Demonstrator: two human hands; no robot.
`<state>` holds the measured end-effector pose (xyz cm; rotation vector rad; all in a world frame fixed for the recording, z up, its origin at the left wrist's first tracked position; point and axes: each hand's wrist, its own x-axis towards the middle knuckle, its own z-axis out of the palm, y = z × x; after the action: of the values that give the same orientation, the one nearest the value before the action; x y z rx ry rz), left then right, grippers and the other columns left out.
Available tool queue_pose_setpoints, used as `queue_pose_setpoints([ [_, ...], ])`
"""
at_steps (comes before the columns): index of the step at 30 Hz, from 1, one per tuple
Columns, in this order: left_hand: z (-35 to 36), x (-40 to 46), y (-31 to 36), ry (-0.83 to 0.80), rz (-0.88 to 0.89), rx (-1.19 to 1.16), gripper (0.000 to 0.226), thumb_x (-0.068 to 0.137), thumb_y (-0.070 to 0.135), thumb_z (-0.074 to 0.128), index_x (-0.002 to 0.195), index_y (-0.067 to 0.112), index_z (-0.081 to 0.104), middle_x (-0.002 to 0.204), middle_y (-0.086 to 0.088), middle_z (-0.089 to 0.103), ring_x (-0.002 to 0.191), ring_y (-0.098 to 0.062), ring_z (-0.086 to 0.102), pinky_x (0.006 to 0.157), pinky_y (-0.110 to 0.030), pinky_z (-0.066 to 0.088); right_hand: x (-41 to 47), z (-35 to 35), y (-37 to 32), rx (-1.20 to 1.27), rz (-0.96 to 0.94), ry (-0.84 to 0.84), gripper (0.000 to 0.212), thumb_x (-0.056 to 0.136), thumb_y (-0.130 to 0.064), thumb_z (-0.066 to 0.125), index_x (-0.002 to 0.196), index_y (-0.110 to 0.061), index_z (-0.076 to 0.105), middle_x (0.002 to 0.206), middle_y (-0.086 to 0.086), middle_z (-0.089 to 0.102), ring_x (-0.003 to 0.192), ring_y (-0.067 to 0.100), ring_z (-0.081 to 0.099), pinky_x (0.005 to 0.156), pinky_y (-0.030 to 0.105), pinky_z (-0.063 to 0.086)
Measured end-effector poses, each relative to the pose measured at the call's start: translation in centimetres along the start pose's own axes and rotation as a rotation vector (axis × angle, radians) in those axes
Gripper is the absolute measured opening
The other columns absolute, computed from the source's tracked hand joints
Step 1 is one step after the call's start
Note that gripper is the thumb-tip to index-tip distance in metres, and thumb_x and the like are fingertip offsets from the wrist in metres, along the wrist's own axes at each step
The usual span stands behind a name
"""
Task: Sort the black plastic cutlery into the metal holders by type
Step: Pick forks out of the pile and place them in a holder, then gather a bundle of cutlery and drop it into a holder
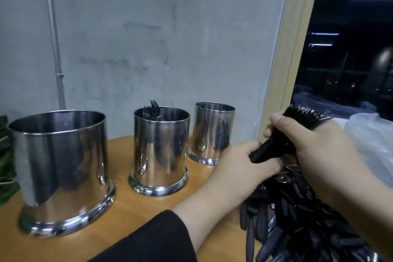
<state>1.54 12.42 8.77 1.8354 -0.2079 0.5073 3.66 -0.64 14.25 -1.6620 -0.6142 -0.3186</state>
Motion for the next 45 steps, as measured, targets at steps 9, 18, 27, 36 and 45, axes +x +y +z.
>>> queue_pose_setpoints([
  [9, -8.3, 1.5, 0.0, 0.901, 0.51, 0.218, 0.027, 0.1, 0.034, 0.047, 0.114, 0.02, 0.067, 0.11, 0.014, 0.063, 0.109, -0.01, 0.061, 0.096, -0.049, 0.051, 7.9, 6.9, -5.8, 0.037, -0.236, -0.032, 0.021, 0.097, -0.027, 0.064, 0.08, -0.015, 0.068, 0.077, -0.001, 0.075, 0.075, 0.016, 0.068, 0.066, 0.034, 0.05],
  [18, -12.9, 1.4, -4.0, 0.921, 0.289, 0.283, 0.03, 0.093, 0.018, 0.042, 0.111, 0.019, 0.066, 0.105, 0.015, 0.058, 0.107, -0.009, 0.055, 0.098, -0.032, 0.046, 13.0, 19.0, -4.5, -0.25, -0.076, -0.356, 0.031, 0.087, -0.025, 0.07, 0.075, 0.003, 0.066, 0.069, 0.017, 0.065, 0.059, 0.02, 0.048, 0.057, 0.032, 0.04],
  [27, -13.4, 1.2, -5.0, 0.969, 0.355, 0.317, 0.017, 0.087, 0.01, 0.042, 0.089, 0.019, 0.056, 0.095, 0.003, 0.055, 0.093, -0.008, 0.052, 0.08, -0.01, 0.038, 12.6, 20.7, -2.9, -0.594, -0.11, -0.478, 0.064, 0.086, -0.048, 0.074, 0.126, 0.0, 0.063, 0.107, 0.017, 0.073, 0.096, 0.033, 0.067, 0.077, 0.034, 0.052],
  [36, -8.8, 0.5, -4.3, 0.776, 0.703, 0.523, 0.018, 0.085, 0.003, 0.047, 0.089, 0.004, 0.065, 0.092, -0.006, 0.059, 0.087, -0.024, 0.056, 0.075, -0.044, 0.049, 10.9, 12.9, -1.7, -0.356, -0.26, -0.182, 0.026, 0.105, -0.034, 0.048, 0.107, -0.02, 0.07, 0.104, -0.003, 0.075, 0.099, 0.015, 0.07, 0.088, 0.049, 0.057],
  [45, -1.8, -1.7, -3.4, 0.201, 0.584, 0.44, 0.026, 0.094, 0.013, 0.046, 0.107, 0.007, 0.068, 0.102, -0.001, 0.065, 0.098, -0.02, 0.062, 0.087, -0.039, 0.051, 0.8, -3.0, 0.9, -0.504, -0.237, -0.11, 0.02, 0.103, -0.029, 0.053, 0.101, -0.026, 0.073, 0.091, -0.011, 0.076, 0.088, 0.007, 0.071, 0.078, 0.041, 0.059],
])
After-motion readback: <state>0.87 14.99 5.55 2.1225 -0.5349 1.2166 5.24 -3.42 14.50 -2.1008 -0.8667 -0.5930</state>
